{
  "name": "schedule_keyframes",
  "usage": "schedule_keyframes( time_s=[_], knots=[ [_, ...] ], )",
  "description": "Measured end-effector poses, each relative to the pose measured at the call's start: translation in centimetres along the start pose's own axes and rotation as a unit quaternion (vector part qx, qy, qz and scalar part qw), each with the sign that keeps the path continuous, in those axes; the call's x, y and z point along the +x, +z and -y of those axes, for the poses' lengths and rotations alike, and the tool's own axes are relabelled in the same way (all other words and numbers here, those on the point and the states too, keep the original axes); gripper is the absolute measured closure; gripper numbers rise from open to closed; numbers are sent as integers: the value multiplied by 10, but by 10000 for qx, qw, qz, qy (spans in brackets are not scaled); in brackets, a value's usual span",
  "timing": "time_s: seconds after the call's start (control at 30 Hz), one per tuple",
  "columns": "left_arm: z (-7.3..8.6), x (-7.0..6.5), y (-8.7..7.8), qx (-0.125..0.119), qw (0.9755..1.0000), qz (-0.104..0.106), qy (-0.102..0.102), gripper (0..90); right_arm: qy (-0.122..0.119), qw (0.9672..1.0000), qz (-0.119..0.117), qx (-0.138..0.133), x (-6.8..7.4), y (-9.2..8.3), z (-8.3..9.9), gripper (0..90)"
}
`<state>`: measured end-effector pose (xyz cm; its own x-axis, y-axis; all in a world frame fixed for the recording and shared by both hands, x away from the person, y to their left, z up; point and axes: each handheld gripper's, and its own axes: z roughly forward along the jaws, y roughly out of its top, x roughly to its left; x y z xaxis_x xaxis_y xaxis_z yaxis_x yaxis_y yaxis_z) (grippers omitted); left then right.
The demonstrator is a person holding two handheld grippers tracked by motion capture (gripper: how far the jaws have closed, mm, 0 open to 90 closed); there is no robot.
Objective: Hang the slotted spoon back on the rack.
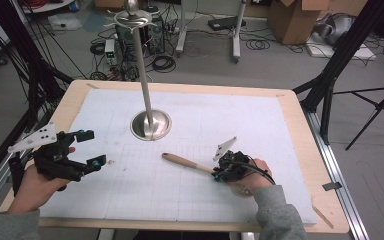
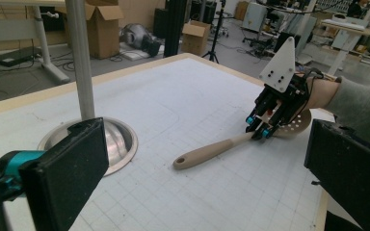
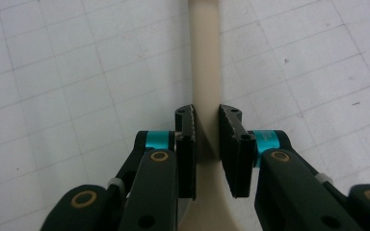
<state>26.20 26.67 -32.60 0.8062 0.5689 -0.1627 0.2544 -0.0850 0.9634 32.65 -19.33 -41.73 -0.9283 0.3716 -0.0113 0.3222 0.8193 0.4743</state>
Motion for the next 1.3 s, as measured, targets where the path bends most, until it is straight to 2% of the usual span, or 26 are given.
schedule_keyframes(
  time_s=[0.27,0.63,0.87,1.3],
  knots=[
    [1,1,1,40,10000,-19,-11,20,52,10000,-39,2,0,-1,1,781],
    [1,0,1,47,10000,-46,45,20,77,9996,-64,-279,-1,-5,0,781],
    [1,1,1,53,10000,-36,39,20,249,9988,-83,-403,-3,-10,2,781],
    [0,1,-1,25,10000,-39,35,20,407,9938,-42,-1038,-3,-31,2,781]
  ],
)
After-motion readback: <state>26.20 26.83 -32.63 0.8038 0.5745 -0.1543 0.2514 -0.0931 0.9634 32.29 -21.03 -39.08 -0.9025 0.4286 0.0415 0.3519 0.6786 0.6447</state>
